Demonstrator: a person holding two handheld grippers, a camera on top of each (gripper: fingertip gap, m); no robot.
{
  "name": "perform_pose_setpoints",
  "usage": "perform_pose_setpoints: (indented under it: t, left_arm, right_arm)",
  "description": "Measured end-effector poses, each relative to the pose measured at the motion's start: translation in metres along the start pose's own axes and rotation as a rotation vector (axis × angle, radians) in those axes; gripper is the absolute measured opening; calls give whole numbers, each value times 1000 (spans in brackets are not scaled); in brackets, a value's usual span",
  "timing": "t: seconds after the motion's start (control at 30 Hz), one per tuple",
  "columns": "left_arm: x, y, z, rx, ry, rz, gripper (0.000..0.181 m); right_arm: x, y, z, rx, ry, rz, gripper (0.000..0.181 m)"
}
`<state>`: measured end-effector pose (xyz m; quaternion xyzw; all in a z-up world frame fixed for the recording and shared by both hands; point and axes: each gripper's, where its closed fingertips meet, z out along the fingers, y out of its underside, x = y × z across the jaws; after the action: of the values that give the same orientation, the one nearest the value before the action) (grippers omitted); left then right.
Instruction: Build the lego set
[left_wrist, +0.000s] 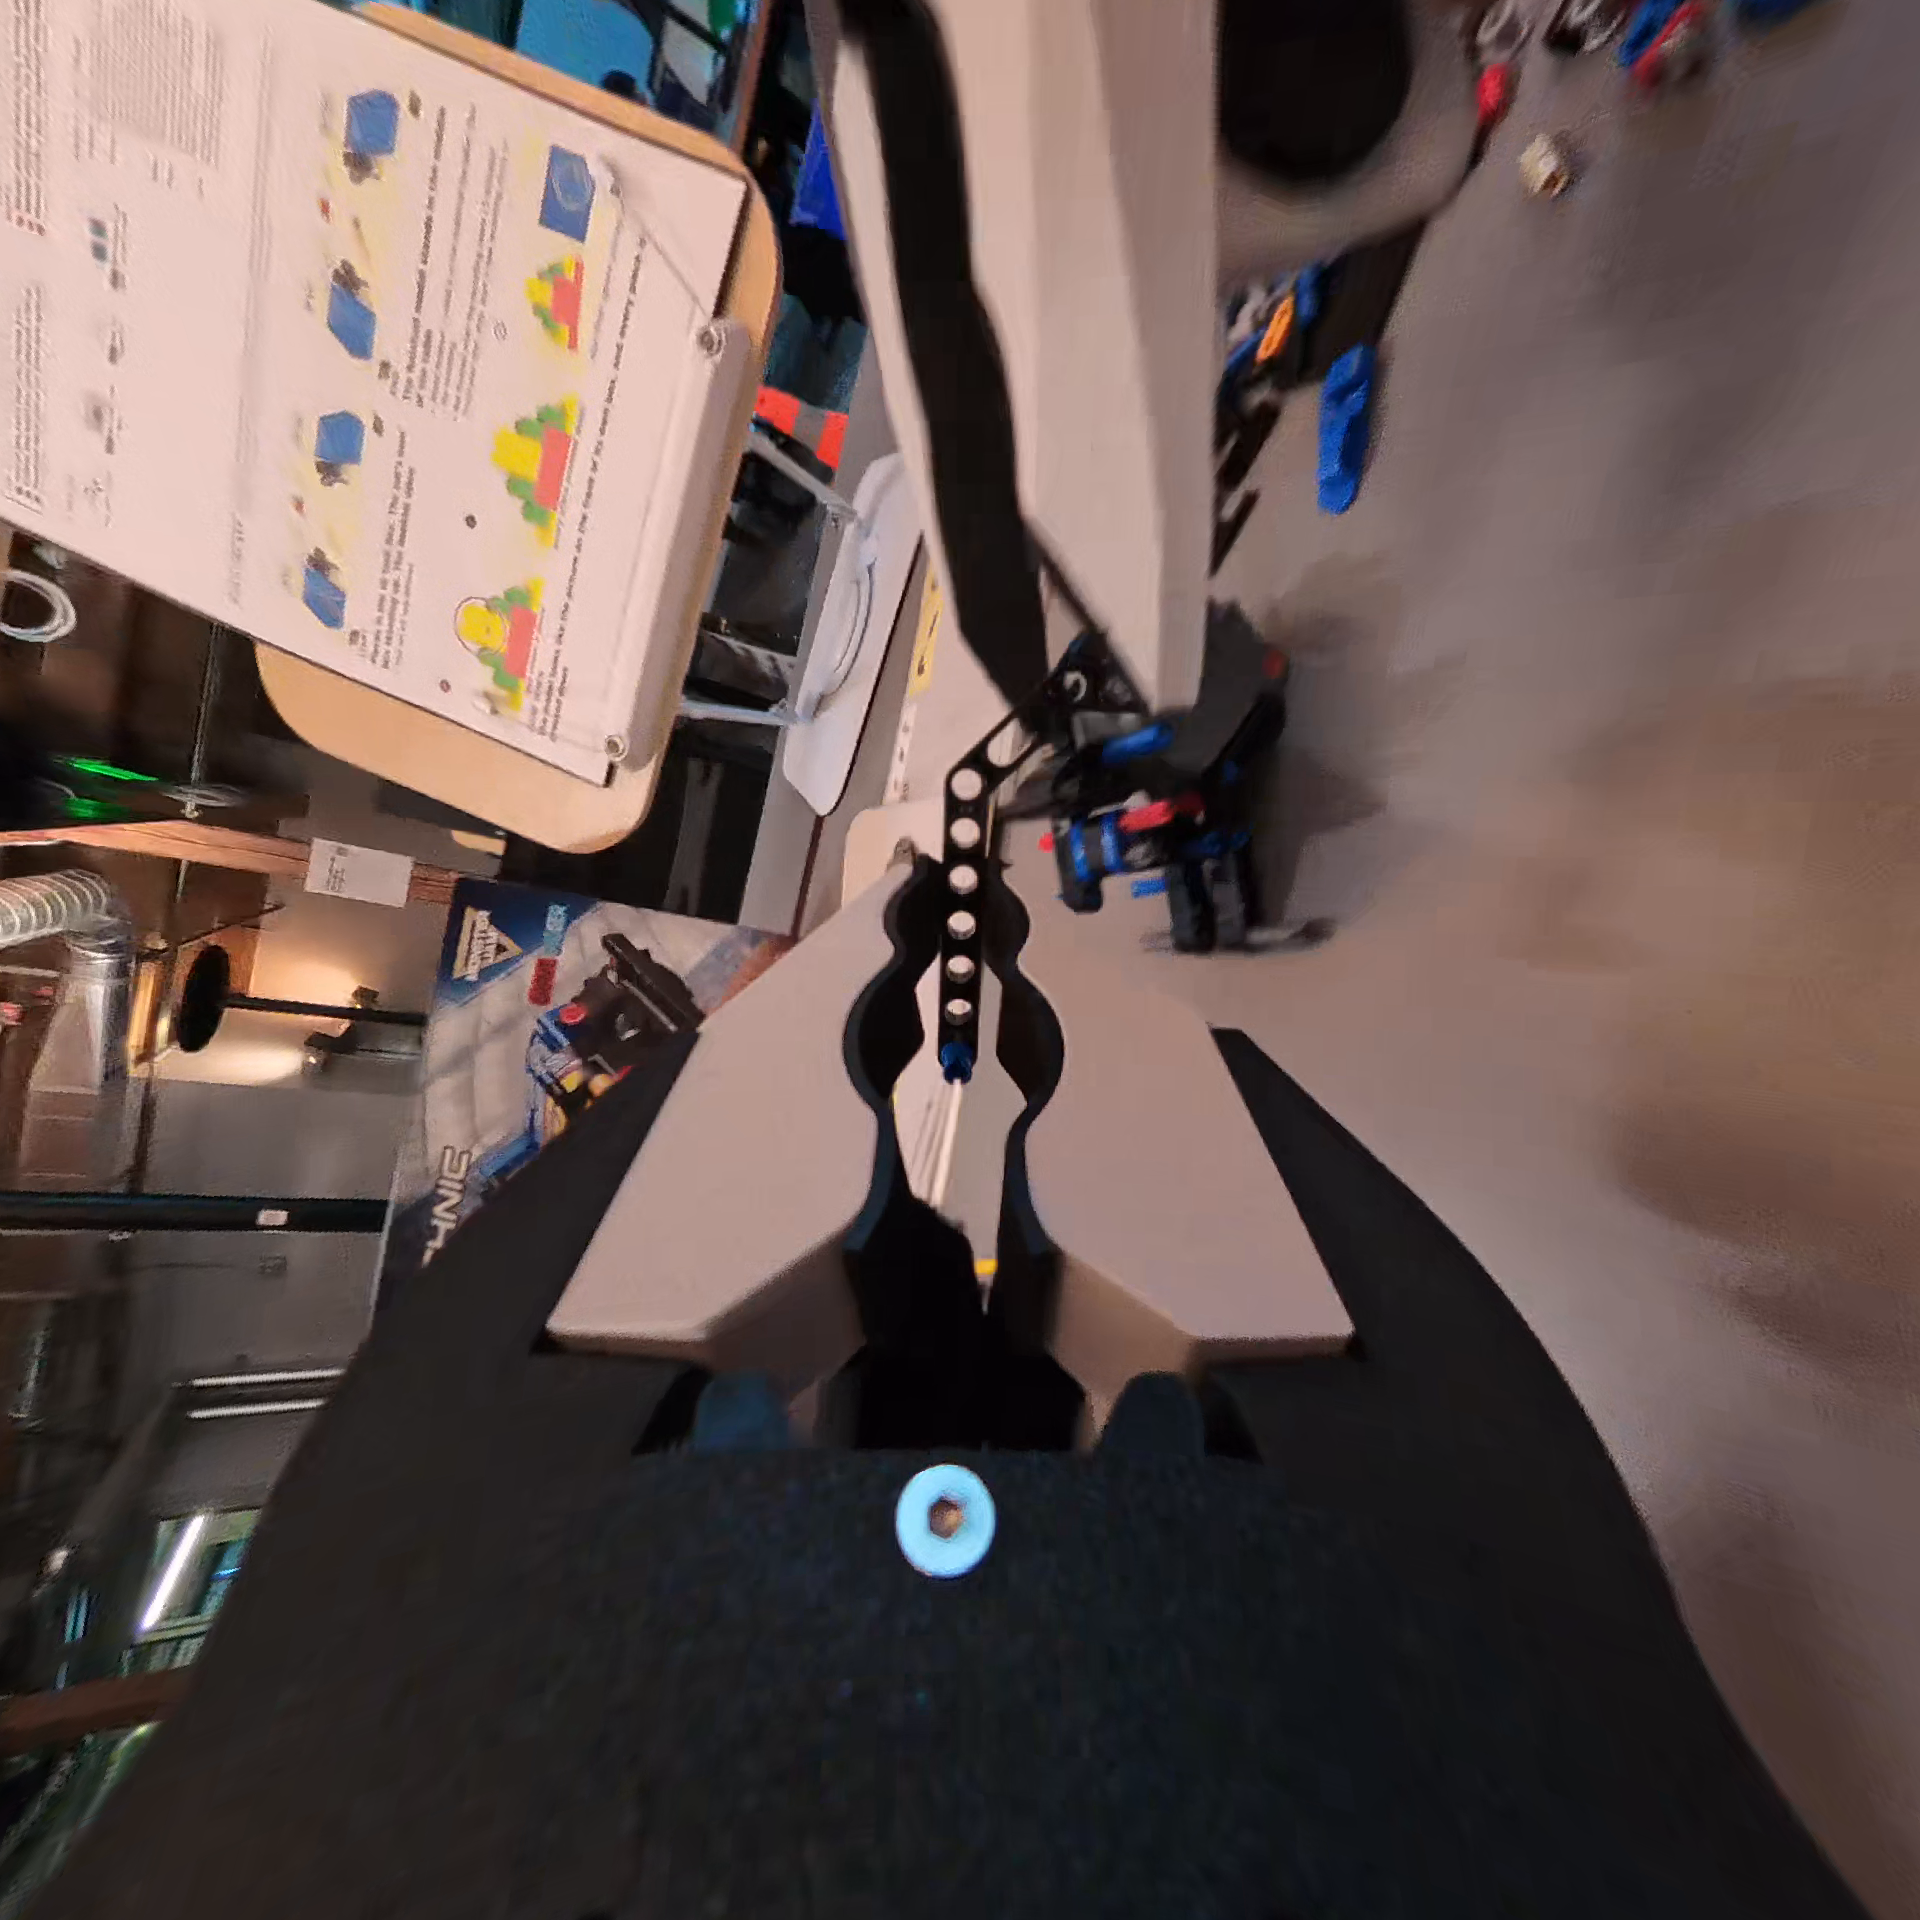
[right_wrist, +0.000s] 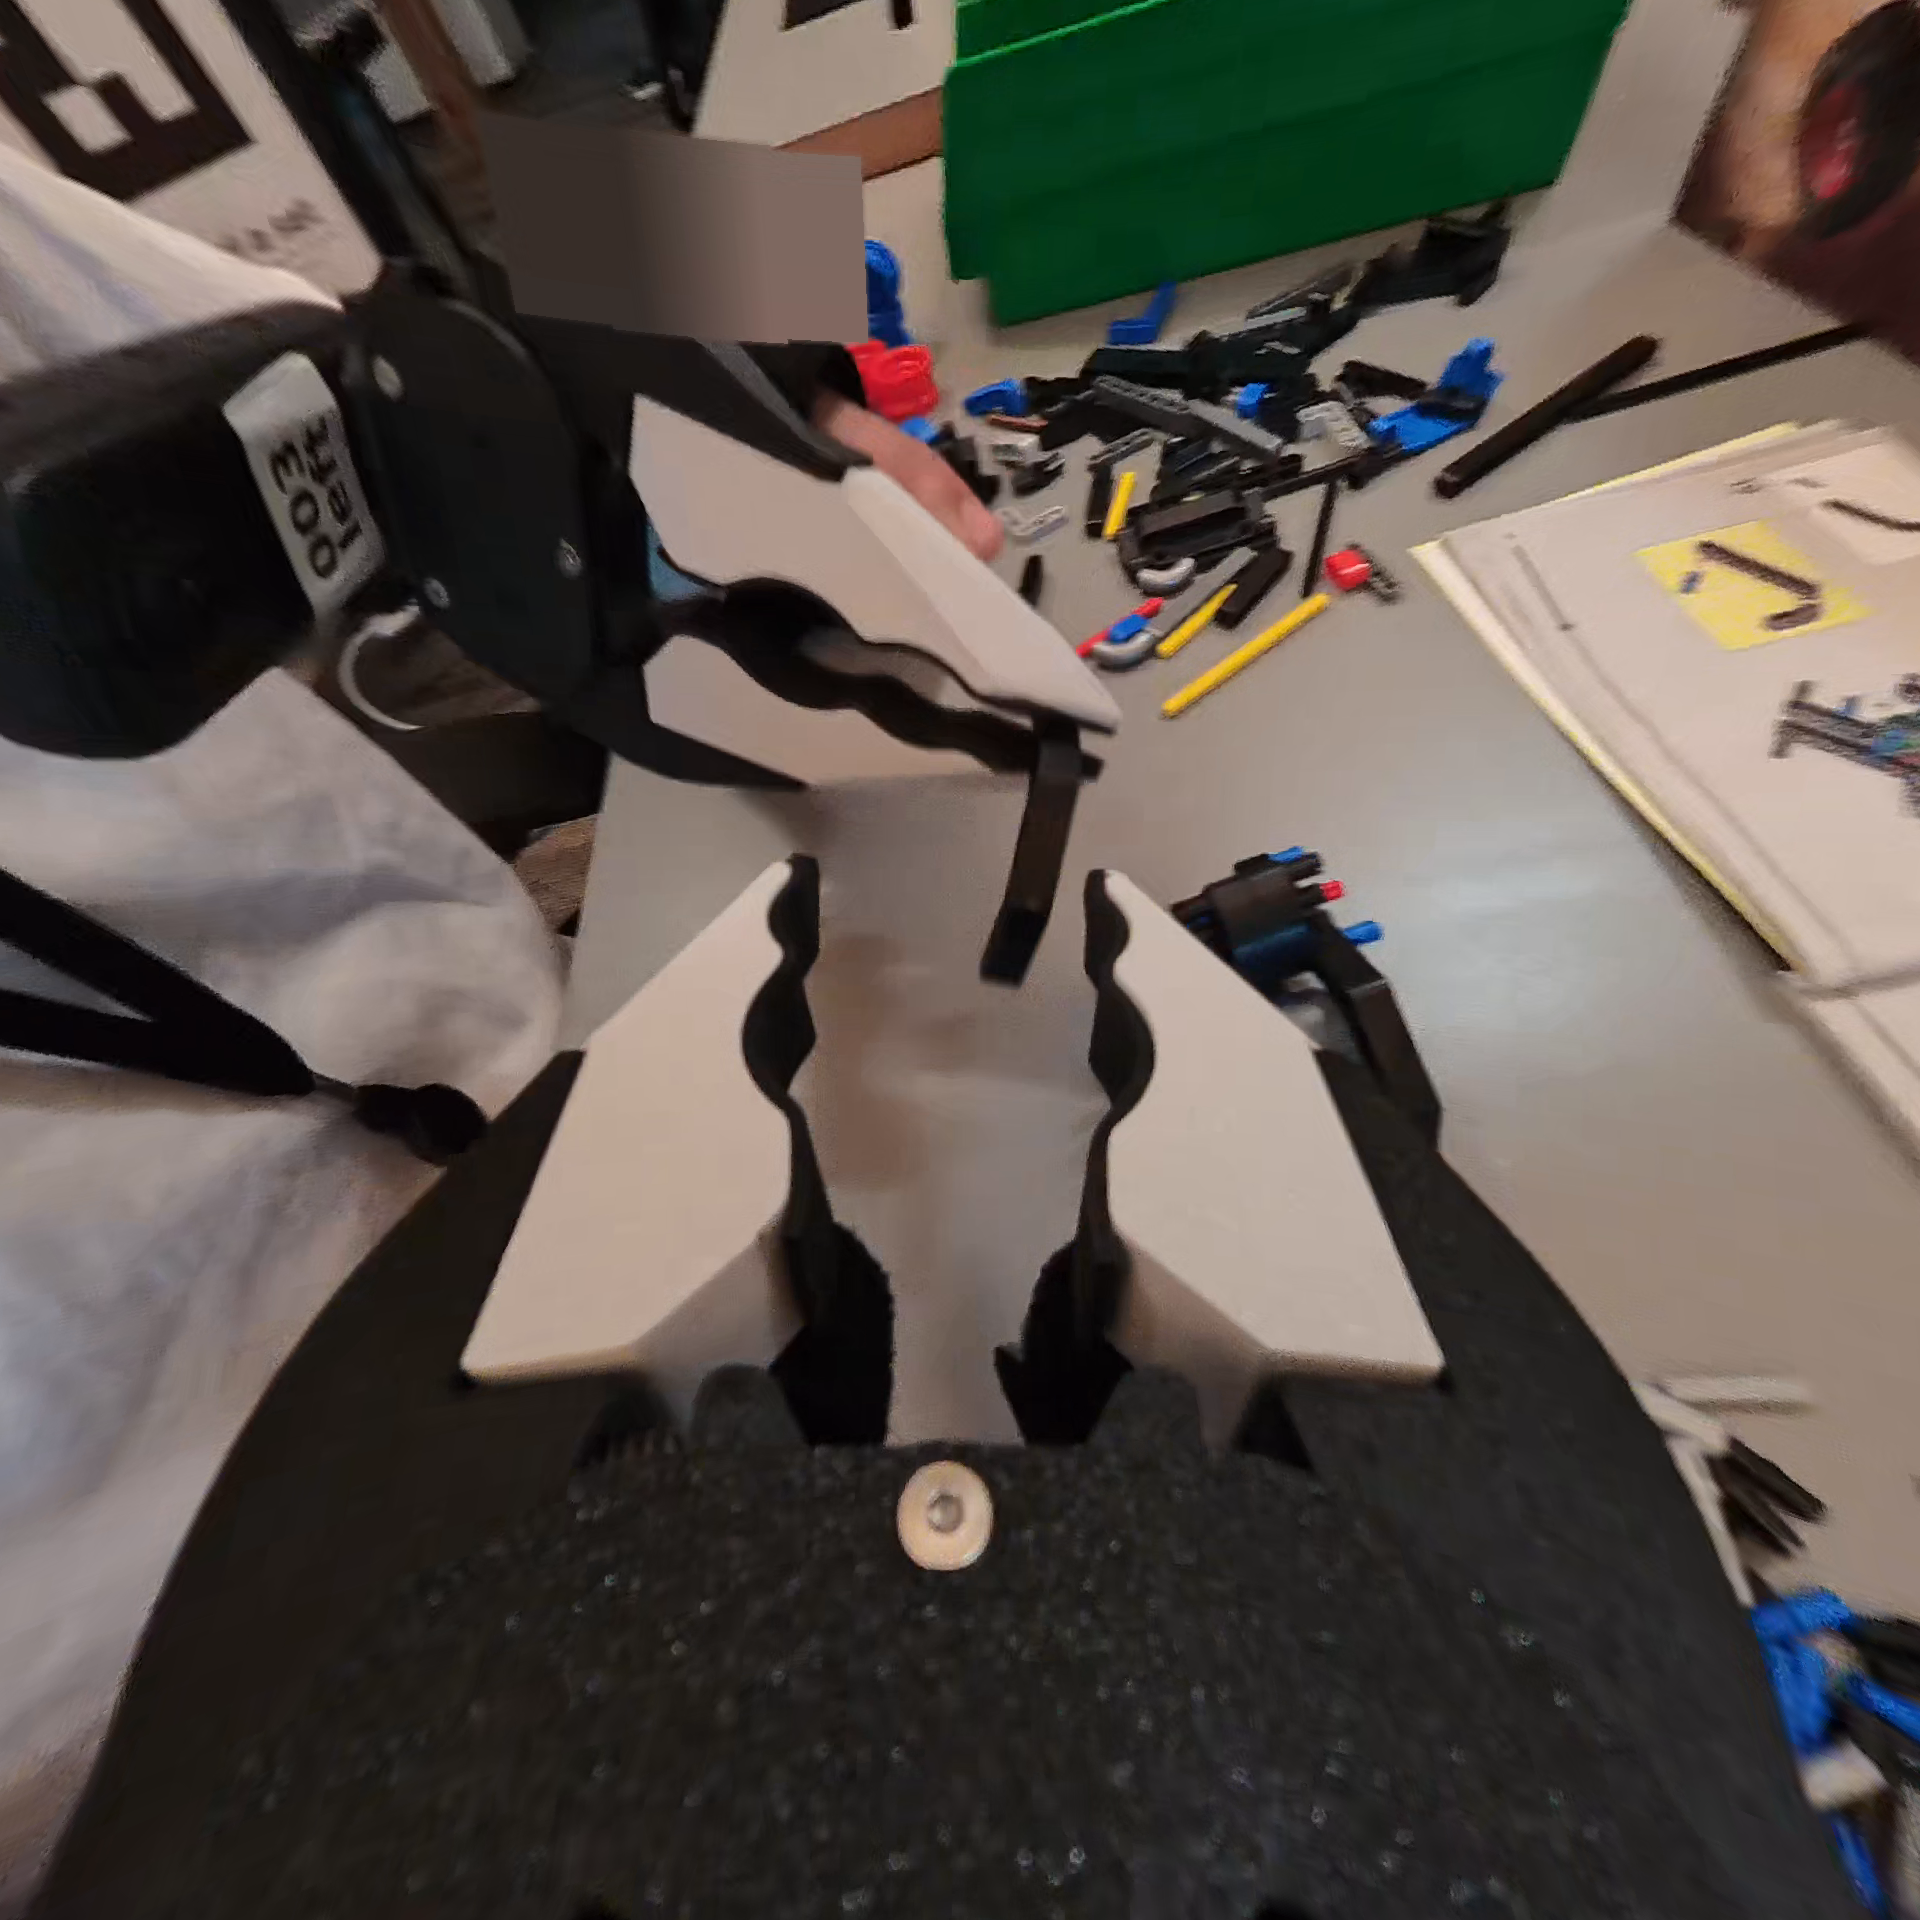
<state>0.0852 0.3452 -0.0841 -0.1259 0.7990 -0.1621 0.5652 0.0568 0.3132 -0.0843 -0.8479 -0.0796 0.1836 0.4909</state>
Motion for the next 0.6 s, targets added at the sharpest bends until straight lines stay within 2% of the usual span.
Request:
perform_pose_setpoints:
  t: [0.03,0.13,0.2,0.3,0.33,0.43,0.47,0.53,0.6]
  left_arm:
    - [5,-5,1,2,3,-8,6]
    - [10,-12,6,-13,-20,22,6]
    - [15,-16,7,-2,-12,40,6]
    - [31,-19,7,55,142,-90,9]
    - [36,-18,6,67,219,-158,16]
    - [40,-17,0,104,467,-423,30]
    - [40,-21,-2,126,543,-509,30]
    - [40,-22,0,123,609,-569,22]
    - [43,-14,7,83,586,-513,16]
  right_arm:
    - [-3,3,1,-9,-23,-10,41]
    - [14,8,-6,-24,94,-131,20]
    - [18,20,-8,-95,88,-166,8]
    - [25,34,-12,-124,82,-269,7]
    - [28,37,-13,-128,82,-289,7]
    - [36,49,-13,-189,93,-361,7]
    - [35,51,-12,-207,85,-379,7]
    - [31,47,-12,-191,69,-400,7]
    - [31,46,-15,-177,56,-397,7]
